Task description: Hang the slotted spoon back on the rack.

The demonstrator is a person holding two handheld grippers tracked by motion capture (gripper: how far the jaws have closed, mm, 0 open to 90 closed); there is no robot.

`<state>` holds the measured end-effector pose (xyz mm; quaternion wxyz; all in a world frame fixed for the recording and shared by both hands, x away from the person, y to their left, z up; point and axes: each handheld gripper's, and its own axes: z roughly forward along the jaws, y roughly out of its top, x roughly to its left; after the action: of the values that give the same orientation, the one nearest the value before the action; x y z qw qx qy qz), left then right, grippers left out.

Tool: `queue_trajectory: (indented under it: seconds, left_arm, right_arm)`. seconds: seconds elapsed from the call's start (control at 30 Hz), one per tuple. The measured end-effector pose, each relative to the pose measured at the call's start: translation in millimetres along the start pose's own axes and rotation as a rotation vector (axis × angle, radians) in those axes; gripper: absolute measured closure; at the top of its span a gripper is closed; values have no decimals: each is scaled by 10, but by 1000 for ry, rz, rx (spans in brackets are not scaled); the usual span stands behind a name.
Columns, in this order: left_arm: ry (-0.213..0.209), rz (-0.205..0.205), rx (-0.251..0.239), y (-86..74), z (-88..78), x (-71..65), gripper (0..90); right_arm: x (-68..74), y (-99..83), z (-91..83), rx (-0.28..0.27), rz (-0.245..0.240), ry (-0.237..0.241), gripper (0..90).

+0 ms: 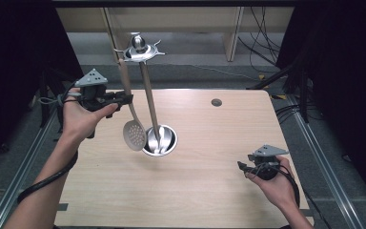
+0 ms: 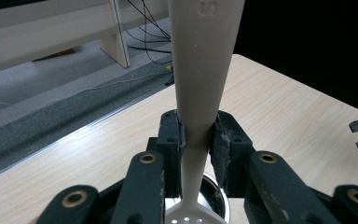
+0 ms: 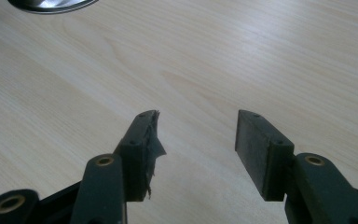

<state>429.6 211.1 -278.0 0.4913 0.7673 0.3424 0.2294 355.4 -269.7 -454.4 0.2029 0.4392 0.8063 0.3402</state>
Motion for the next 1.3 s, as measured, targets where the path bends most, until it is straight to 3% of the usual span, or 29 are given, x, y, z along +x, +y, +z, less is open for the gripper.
queue_trajectory:
  seconds: [0.17, 0.2, 0.37, 0.53, 0.87, 0.93, 1.3]
  left_arm:
    - [16, -1, -52, -26, -80, -18, 680]
    - [21, -1, -57, -31, -98, -20, 661]
    - [50, 8, -84, -117, -197, -22, 571]
    - [66, -16, -112, -246, -288, -27, 507]
    - [86, -34, -119, -540, -416, -96, 449]
    - [86, -35, -122, -607, -427, -126, 443]
    - [114, -41, -82, -979, -446, -259, 429]
  right_arm:
    - [-1, 1, 14, -20, -13, -4, 494]
    - [25, -5, 16, -22, 12, -5, 494]
    - [17, -4, 22, -26, 4, -4, 494]
    - [0, 4, 11, -11, -18, 1, 494]
    - [15, 4, 7, -9, 2, 1, 494]
    - [2, 5, 9, -17, -12, -2, 494]
    - [10, 8, 7, -14, -8, -2, 494]
